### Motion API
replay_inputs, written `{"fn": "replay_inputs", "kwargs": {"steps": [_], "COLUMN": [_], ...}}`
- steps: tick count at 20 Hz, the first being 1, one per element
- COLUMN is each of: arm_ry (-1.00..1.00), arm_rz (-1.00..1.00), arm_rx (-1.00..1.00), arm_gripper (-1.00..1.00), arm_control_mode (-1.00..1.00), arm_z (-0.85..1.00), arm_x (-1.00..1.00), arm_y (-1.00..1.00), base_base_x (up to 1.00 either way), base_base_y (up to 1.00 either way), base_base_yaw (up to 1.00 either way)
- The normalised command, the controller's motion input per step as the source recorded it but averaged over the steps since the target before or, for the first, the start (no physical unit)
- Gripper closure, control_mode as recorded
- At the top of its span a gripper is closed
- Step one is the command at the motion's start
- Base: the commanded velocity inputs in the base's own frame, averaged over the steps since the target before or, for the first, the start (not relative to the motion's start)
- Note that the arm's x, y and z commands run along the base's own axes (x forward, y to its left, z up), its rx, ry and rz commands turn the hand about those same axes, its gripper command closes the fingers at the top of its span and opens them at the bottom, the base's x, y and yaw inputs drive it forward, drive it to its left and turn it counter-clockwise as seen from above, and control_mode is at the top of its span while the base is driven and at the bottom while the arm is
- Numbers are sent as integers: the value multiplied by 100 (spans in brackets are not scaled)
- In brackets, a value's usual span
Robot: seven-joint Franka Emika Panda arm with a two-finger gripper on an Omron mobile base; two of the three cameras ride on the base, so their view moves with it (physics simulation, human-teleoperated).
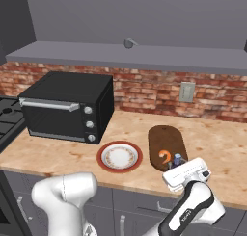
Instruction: Pick the shrimp from the plate and place it on the cutting board. Then pick the condiment bottle from the cabinet and place it next to the cutting board.
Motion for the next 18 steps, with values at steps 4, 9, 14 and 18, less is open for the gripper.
{"fn": "replay_inputs", "kwargs": {"steps": [4, 9, 14, 18], "arm_ry": [2, 0, -1, -11], "arm_rz": [0, 0, 0, 0], "arm_rx": [0, 0, 0, 0], "arm_gripper": [100, 100, 100, 100], "arm_control_mode": [-100, -100, -100, -100], "arm_z": [-23, -24, -27, -16], "arm_x": [22, 16, -1, -23], "arm_y": [-20, -15, -8, -4], "base_base_x": [0, 0, 0, 0], "base_base_y": [0, 0, 0, 0], "base_base_yaw": [0, 0, 0, 0]}}
